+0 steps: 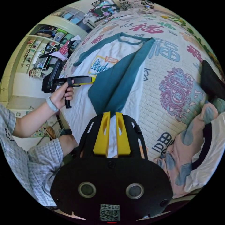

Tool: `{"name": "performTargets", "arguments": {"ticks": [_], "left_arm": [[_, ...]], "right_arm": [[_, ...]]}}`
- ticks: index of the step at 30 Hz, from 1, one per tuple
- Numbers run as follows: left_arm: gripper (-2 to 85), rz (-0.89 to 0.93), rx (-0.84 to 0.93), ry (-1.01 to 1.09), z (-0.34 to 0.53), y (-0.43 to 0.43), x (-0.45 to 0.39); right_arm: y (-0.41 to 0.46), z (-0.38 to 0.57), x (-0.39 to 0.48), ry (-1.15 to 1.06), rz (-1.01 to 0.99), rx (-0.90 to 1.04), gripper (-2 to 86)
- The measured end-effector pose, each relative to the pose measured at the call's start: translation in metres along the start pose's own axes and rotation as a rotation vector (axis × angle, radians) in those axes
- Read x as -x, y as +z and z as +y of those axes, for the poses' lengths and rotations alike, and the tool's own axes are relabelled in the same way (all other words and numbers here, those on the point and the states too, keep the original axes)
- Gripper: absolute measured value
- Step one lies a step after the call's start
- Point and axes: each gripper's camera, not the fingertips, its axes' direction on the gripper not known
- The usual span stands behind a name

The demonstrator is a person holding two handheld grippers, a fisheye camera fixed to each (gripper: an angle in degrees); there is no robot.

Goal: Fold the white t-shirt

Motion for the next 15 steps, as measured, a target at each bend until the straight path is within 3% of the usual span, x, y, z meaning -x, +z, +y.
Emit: {"name": "performTargets", "arguments": {"ticks": [5, 7, 11, 13, 15], "left_arm": [[-0.4, -0.034, -0.055, 0.073, 0.008, 0.001, -0.051], [-0.6, -0.098, -0.052, 0.087, 0.013, -0.002, -0.067], [-0.2, -0.354, -0.051, 0.075, 0.018, -0.010, -0.087], [0.7, -0.326, -0.045, 0.099, 0.015, -0.006, -0.096], [4.8, -0.170, -0.036, 0.152, 0.007, 0.014, -0.110]], "right_arm": [[0.013, -0.007, -0.028, 0.033, 0.061, 0.042, 3.1], [0.028, -0.006, -0.040, 0.047, 0.109, 0.128, 0.6], [0.030, -0.001, -0.062, 0.145, 0.052, 0.092, -0.3], [0.028, 0.005, -0.076, 0.221, 0.041, 0.044, -0.4], [0.028, 0.010, -0.088, 0.266, 0.019, 0.018, -0.4]]}}
